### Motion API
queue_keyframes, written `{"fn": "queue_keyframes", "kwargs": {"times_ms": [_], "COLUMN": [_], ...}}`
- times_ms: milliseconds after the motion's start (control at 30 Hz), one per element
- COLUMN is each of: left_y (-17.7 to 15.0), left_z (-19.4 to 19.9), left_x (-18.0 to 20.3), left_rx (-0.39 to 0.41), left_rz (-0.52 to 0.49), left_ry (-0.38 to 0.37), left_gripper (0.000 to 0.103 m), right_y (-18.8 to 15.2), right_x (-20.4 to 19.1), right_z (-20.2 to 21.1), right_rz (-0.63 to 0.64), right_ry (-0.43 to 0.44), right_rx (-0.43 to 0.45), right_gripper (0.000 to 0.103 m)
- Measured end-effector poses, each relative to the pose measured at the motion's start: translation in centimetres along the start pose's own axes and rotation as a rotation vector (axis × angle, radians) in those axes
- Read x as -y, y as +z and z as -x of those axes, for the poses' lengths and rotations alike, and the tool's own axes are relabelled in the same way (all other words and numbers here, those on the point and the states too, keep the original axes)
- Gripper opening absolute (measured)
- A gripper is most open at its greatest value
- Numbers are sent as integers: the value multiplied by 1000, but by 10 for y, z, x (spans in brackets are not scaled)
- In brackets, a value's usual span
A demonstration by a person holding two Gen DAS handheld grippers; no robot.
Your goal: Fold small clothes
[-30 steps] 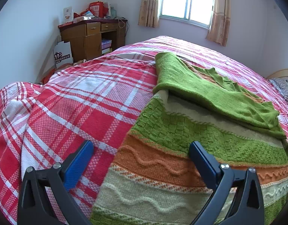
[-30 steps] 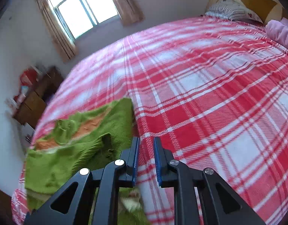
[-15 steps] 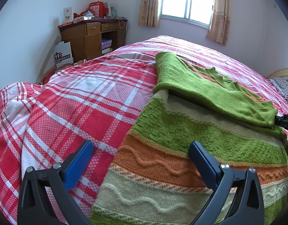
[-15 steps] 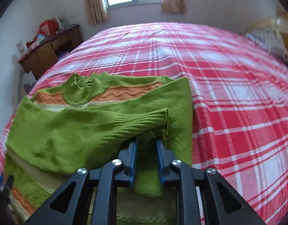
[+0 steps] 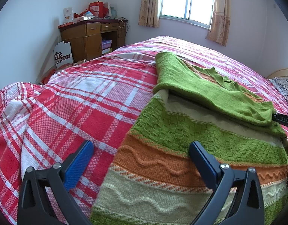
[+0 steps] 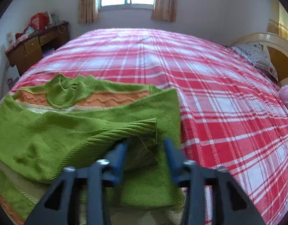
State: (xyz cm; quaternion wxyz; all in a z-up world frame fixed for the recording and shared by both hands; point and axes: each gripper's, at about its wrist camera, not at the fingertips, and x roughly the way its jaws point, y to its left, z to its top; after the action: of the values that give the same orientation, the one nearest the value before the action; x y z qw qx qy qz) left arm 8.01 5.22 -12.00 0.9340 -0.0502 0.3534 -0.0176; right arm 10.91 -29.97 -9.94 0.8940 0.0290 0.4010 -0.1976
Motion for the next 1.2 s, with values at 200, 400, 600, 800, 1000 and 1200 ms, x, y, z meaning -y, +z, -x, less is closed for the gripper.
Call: {"fn": "queue_keyframes", "kwargs": {"times_ms": [200, 400, 600, 800, 1000, 1200], "left_y": [0, 0, 0, 0, 0, 0], "left_z": [0, 0, 0, 0, 0, 0], "left_x": [0, 0, 0, 0, 0, 0], "left_rx": [0, 0, -1, -1, 0, -1], "left_rz": [2, 2, 1, 1, 0, 0], "left_ry": [-4, -2, -2, -2, 0, 0], "left_gripper": [103, 103, 103, 103, 103, 103], "right_y": [3, -12, -12, 8, 2, -15], "right_x": [21, 47, 57, 10, 7, 28], "right_z": [-7, 12, 46, 7, -2, 24], "right_rz": [-76, -87, -70, 72, 117, 125], "right_ry": [80, 80, 118, 139, 152, 105], "right_rx": [-25, -62, 58, -18, -28, -27], "right_gripper": [31, 31, 31, 31, 9, 3]}}
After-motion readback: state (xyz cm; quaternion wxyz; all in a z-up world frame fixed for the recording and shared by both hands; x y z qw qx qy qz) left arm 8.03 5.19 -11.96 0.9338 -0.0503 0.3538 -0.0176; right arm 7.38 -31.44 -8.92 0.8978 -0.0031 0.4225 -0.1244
